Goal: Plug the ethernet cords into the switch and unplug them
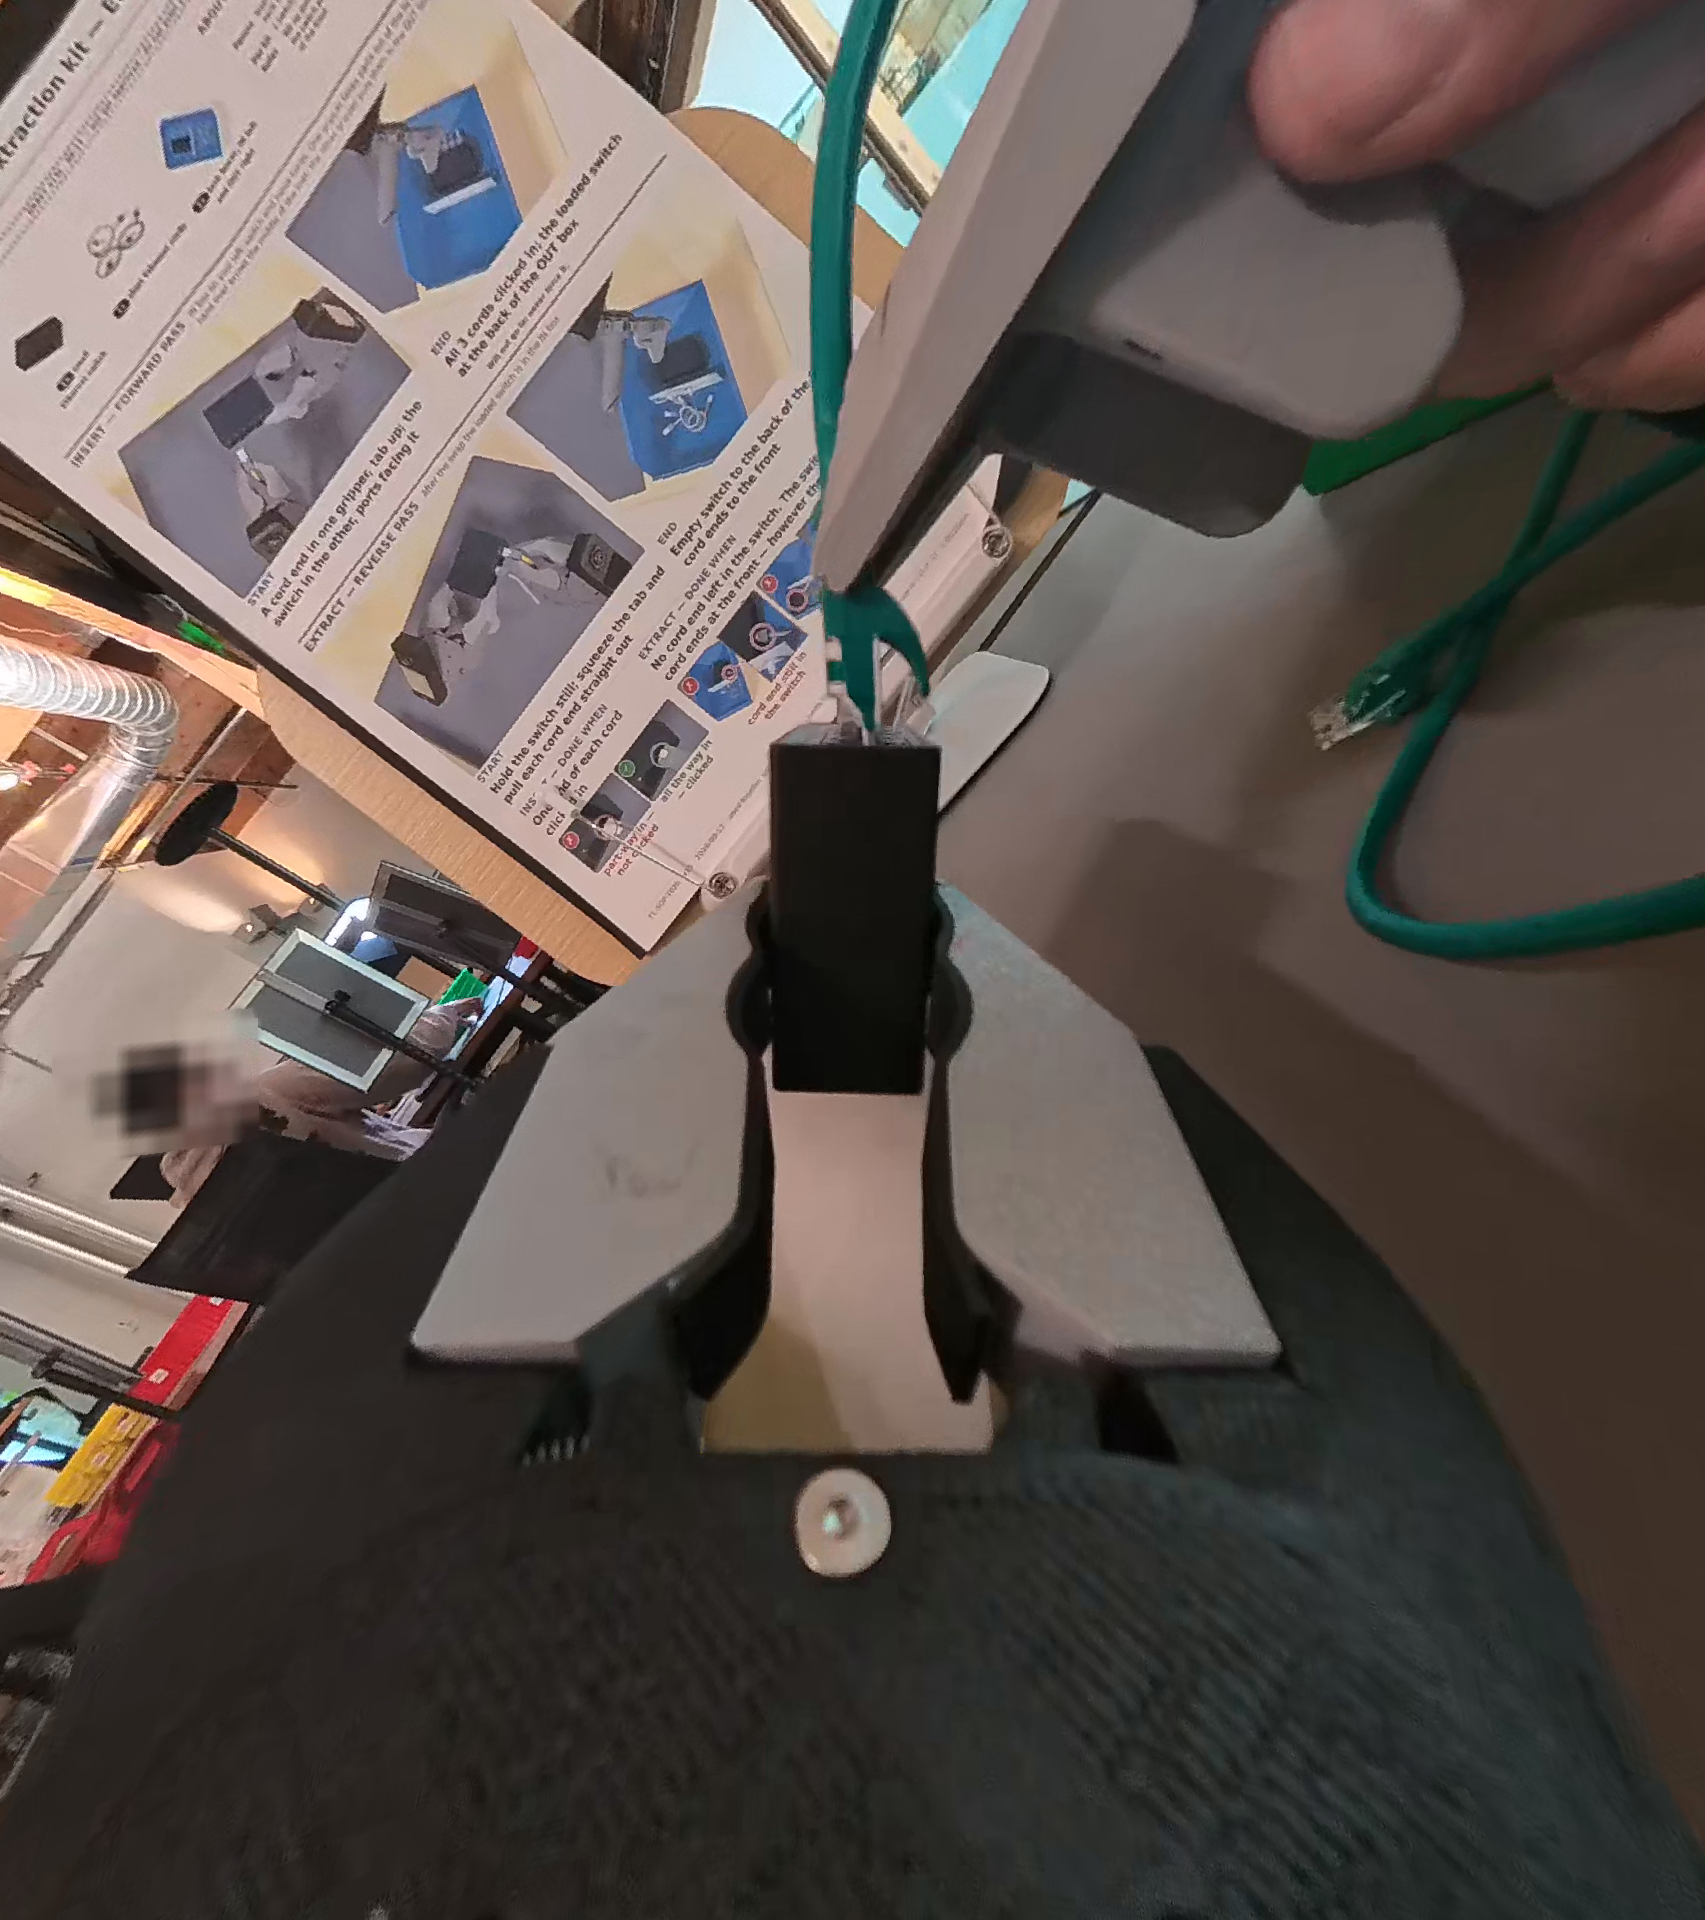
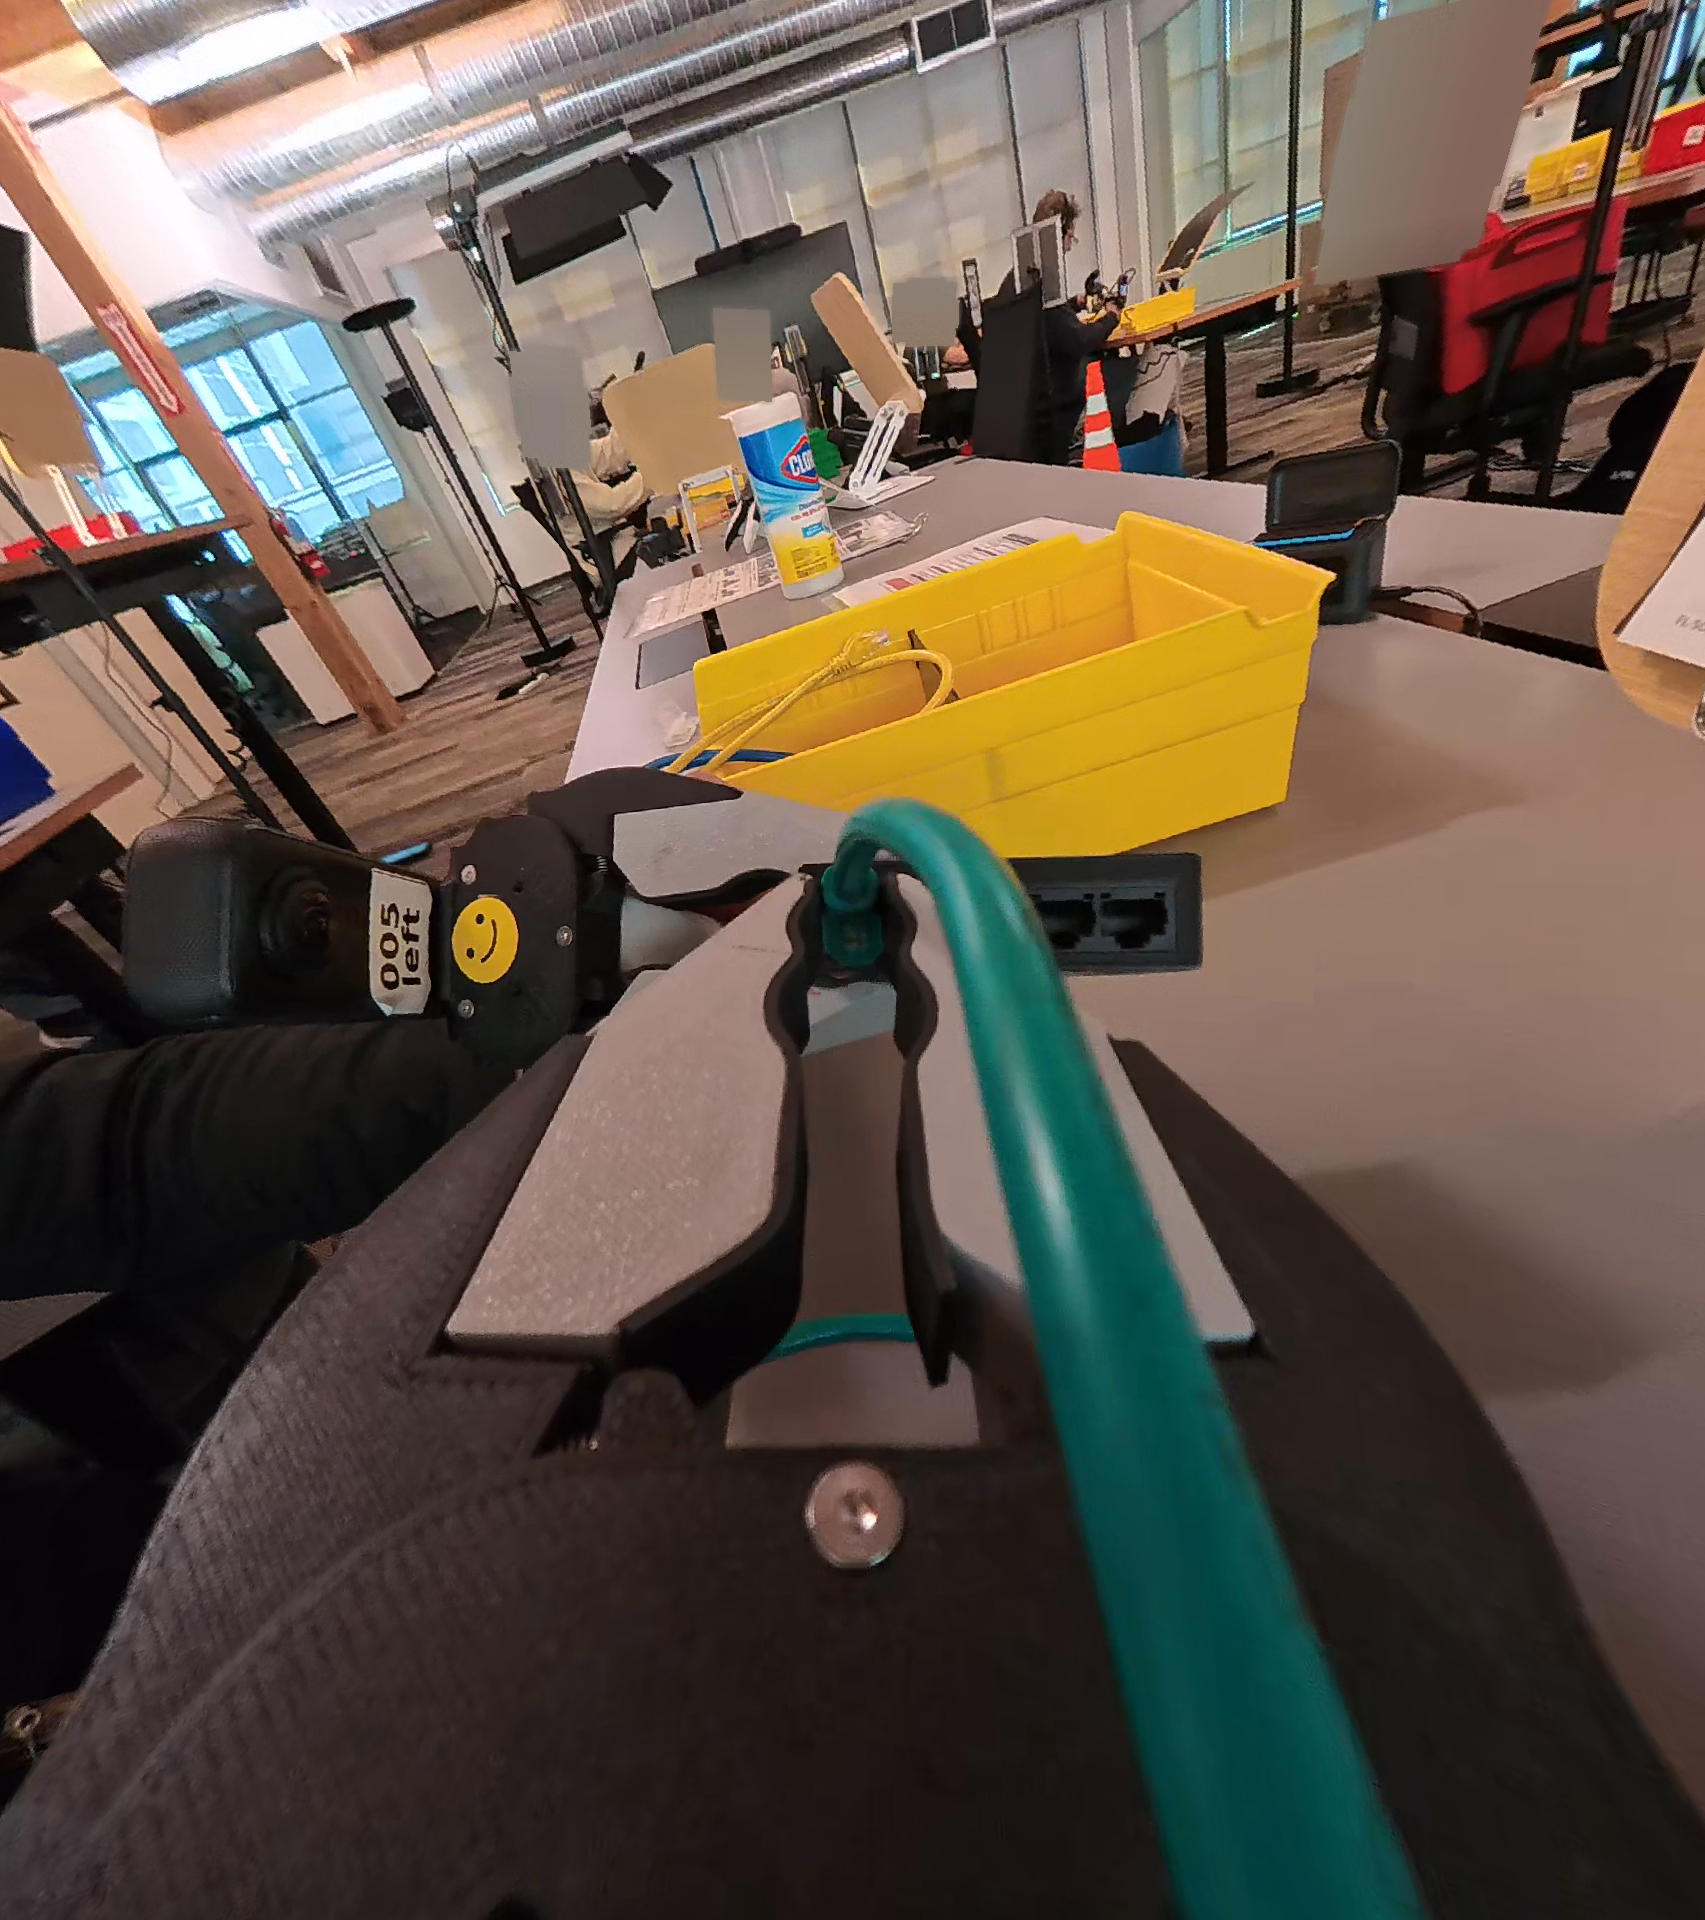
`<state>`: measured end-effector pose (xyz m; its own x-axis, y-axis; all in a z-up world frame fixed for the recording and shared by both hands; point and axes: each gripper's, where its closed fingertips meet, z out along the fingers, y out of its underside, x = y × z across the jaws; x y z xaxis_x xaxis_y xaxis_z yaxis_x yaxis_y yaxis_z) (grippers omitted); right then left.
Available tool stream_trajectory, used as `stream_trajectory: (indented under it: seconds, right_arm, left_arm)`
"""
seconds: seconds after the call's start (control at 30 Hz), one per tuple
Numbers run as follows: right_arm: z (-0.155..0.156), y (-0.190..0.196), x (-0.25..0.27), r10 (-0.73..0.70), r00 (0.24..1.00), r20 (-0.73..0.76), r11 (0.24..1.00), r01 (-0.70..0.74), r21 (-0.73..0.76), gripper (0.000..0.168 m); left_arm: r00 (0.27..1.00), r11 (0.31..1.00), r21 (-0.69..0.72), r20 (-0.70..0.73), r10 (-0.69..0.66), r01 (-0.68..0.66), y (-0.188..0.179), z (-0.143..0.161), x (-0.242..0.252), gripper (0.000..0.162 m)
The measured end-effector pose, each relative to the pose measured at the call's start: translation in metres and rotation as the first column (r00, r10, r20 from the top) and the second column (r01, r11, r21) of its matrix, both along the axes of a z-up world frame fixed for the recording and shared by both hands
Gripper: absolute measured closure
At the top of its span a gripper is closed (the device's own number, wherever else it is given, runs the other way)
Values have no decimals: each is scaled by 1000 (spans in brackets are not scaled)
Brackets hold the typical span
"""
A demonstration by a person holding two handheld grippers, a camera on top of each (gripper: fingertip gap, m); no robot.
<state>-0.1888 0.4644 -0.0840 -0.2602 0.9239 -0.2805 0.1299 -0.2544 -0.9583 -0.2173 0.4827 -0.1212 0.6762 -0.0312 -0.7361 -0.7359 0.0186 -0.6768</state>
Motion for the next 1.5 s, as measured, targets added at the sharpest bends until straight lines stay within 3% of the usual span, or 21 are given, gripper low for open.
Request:
stream_trajectory:
  seconds: [0.27, 0.57, 0.87, 1.13, 1.33, 1.4, 1.5]
  right_arm:
    - [-8, 2, -2, -26, 999, 36, 1000, 25, 17, 160]
    - [-17, 2, 2, 40, 995, 97, 999, -39, -14, 160]
    - [-29, -8, 2, 67, 982, 179, 996, -76, 46, 157]
    - [-43, 0, -3, -70, 966, 247, 977, 17, 211, 159]
    - [-37, -2, -5, -74, 974, 213, 976, 27, 214, 159]
    - [-34, -3, -5, -56, 980, 191, 985, 22, 174, 159]
    - [-15, 3, -3, -10, 996, 84, 1000, 10, -4, 160]
  left_arm:
    - [1000, 999, -48, -4, -2, 2, 3, -10, -1, 137]
    - [1000, 996, -85, -27, -9, 7, 5, -19, 2, 137]
    - [999, 986, -165, -45, -7, -1, 8, -34, 5, 138]
    - [998, 966, -255, -36, 43, -51, 12, -49, 1, 138]
    - [999, 968, -247, 12, 35, -31, 9, -45, 3, 138]
    - [999, 972, -234, 45, 29, -17, 9, -41, 4, 139]
    - [978, 985, -167, 208, -16, 51, 8, -23, 11, 138]
